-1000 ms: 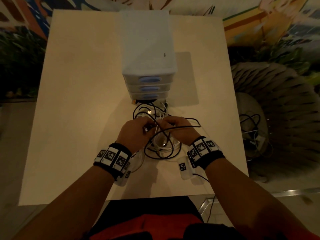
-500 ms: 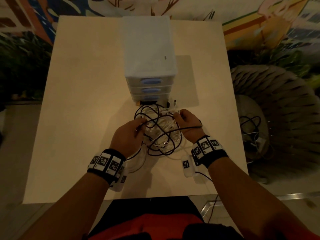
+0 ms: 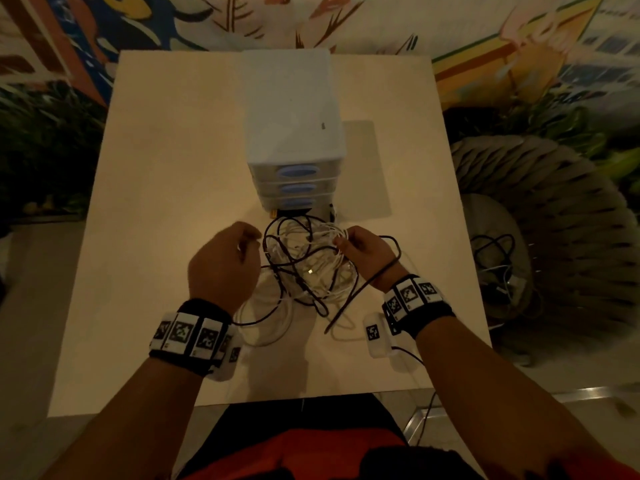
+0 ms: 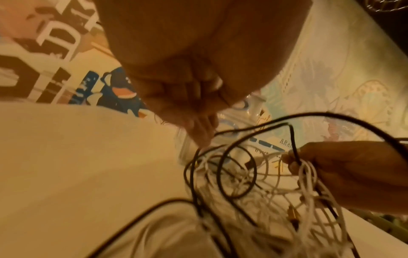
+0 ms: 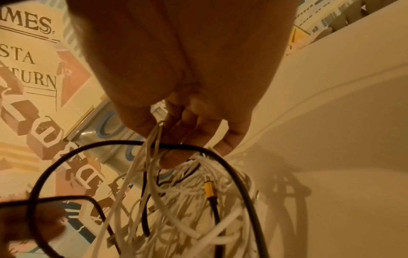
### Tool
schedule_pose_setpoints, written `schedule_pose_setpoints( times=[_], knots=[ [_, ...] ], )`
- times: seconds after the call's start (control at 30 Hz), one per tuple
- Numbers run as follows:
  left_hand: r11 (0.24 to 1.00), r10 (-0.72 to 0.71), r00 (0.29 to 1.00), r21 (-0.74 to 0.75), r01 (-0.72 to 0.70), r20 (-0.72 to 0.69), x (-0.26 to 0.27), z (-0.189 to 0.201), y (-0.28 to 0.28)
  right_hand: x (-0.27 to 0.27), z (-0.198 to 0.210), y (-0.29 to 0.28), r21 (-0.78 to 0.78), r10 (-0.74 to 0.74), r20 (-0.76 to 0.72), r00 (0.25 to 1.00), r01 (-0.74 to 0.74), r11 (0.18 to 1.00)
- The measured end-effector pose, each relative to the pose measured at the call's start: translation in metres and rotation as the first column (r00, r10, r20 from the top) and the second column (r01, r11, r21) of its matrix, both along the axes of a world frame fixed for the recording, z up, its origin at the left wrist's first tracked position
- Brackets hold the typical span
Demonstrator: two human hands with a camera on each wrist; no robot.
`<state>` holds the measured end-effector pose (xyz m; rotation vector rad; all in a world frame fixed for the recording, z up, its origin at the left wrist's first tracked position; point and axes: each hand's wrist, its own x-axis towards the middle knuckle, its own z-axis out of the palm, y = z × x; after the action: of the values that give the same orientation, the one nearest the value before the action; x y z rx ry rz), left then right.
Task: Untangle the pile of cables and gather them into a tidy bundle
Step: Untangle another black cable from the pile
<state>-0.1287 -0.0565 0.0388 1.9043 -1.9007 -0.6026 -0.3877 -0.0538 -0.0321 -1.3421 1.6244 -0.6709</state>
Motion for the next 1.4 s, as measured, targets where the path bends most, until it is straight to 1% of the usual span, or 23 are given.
schedule_pose_setpoints(
  times=[0.07, 0.13, 0.2, 0.27, 0.3, 0.4, 0.53, 0.67, 0.7, 0.73, 0.8, 0.87, 0.93, 1.0, 1.03, 1.07, 1.17, 1.23, 1.27, 1.3, 1.33, 1.37, 1.4],
  knots=[
    [0.981, -0.107, 0.994, -0.165, 0.104, -0.006, -0.018, 0.019, -0.004, 0.002, 0.001, 0.0, 0.012, 0.004, -0.022, 1.0, -0.003, 1.0],
    [0.914, -0.333, 0.939, -0.216, 0.344, 0.088, -0.045, 0.027, -0.009, 0.005, 0.002, -0.002, 0.006, 0.012, -0.016, 1.0, -0.012, 1.0],
    [0.852, -0.489, 0.835, -0.069, 0.52, 0.251, -0.066, 0.023, -0.015, 0.006, 0.004, -0.004, 0.002, 0.027, -0.022, 0.999, -0.026, 1.0],
    [0.836, -0.538, 0.757, 0.12, 0.535, 0.37, -0.074, 0.014, -0.018, 0.007, 0.009, -0.003, 0.004, 0.033, -0.022, 0.999, -0.033, 0.999],
    [0.852, -0.521, 0.777, 0.159, 0.499, 0.353, -0.074, 0.013, -0.018, 0.006, 0.009, -0.002, 0.011, 0.027, -0.022, 0.999, -0.027, 1.0],
    [0.917, -0.398, 0.886, 0.134, 0.376, 0.238, -0.06, 0.015, -0.016, -0.005, 0.003, 0.006, -0.019, -0.027, -0.005, 1.0, 0.027, 0.999],
    [0.981, -0.167, 0.985, 0.106, 0.161, 0.047, -0.027, 0.012, -0.02, -0.018, -0.001, 0.017, -0.098, -0.065, -0.058, 0.996, 0.06, 0.993],
    [0.997, 0.035, 0.987, 0.077, -0.023, -0.158, -0.007, 0.017, -0.024, -0.024, 0.001, 0.026, -0.237, -0.114, -0.139, 0.984, 0.078, 0.968],
    [0.996, 0.066, 0.979, 0.065, -0.054, -0.195, -0.004, 0.02, -0.024, -0.026, 0.002, 0.028, -0.218, -0.115, -0.139, 0.984, 0.083, 0.972],
    [0.995, 0.088, 0.969, 0.057, -0.077, -0.232, -0.001, 0.022, -0.023, -0.029, 0.002, 0.029, -0.153, -0.084, -0.147, 0.986, 0.062, 0.986],
    [0.992, 0.121, 0.943, 0.061, -0.107, -0.309, 0.004, 0.025, -0.023, -0.034, 0.001, 0.037, 0.068, 0.084, -0.183, 0.98, -0.072, 0.995],
    [0.991, 0.134, 0.914, 0.064, -0.118, -0.383, 0.008, 0.026, -0.023, -0.043, -0.004, 0.05, 0.305, 0.278, -0.2, 0.94, -0.21, 0.929],
    [0.992, 0.123, 0.894, 0.047, -0.114, -0.431, 0.009, 0.028, -0.022, -0.052, -0.001, 0.065, 0.487, 0.458, -0.306, 0.835, -0.277, 0.829],
    [0.994, 0.111, 0.881, 0.036, -0.106, -0.46, 0.008, 0.03, -0.021, -0.059, 0.012, 0.081, 0.599, 0.579, -0.352, 0.736, -0.298, 0.743],
    [0.995, 0.096, 0.878, 0.035, -0.09, -0.469, 0.008, 0.031, -0.021, -0.06, 0.023, 0.089, 0.622, 0.604, -0.334, 0.724, -0.312, 0.718],
    [0.997, 0.076, 0.872, 0.037, -0.067, -0.483, 0.008, 0.032, -0.02, -0.06, 0.036, 0.096, 0.627, 0.605, -0.291, 0.741, -0.33, 0.706],
    [0.999, -0.019, 0.867, 0.019, 0.033, -0.498, 0.01, 0.033, -0.019, -0.047, 0.083, 0.105, 0.579, 0.573, -0.048, 0.818, -0.445, 0.684],
    [0.996, -0.082, 0.864, -0.008, 0.089, -0.496, 0.012, 0.036, -0.019, -0.033, 0.116, 0.096, 0.495, 0.584, 0.136, 0.8, -0.566, 0.659],
    [0.993, -0.108, 0.857, -0.024, 0.112, -0.504, 0.013, 0.038, -0.02, -0.025, 0.13, 0.089, 0.417, 0.584, 0.192, 0.789, -0.604, 0.679],
    [0.99, -0.134, 0.846, -0.039, 0.133, -0.517, 0.014, 0.039, -0.019, -0.017, 0.142, 0.08, 0.316, 0.557, 0.205, 0.805, -0.593, 0.74],
    [0.987, -0.159, 0.832, -0.056, 0.152, -0.532, 0.014, 0.042, -0.018, -0.009, 0.15, 0.069, 0.196, 0.488, 0.169, 0.856, -0.515, 0.835],
    [0.983, -0.18, 0.818, -0.075, 0.166, -0.546, 0.013, 0.046, -0.017, -0.001, 0.152, 0.057, 0.06, 0.371, 0.098, 0.923, -0.378, 0.924],
    [0.981, -0.195, 0.801, -0.092, 0.173, -0.566, 0.012, 0.051, -0.015, 0.006, 0.151, 0.045, -0.069, 0.243, 0.015, 0.97, -0.241, 0.968]
  ],
)
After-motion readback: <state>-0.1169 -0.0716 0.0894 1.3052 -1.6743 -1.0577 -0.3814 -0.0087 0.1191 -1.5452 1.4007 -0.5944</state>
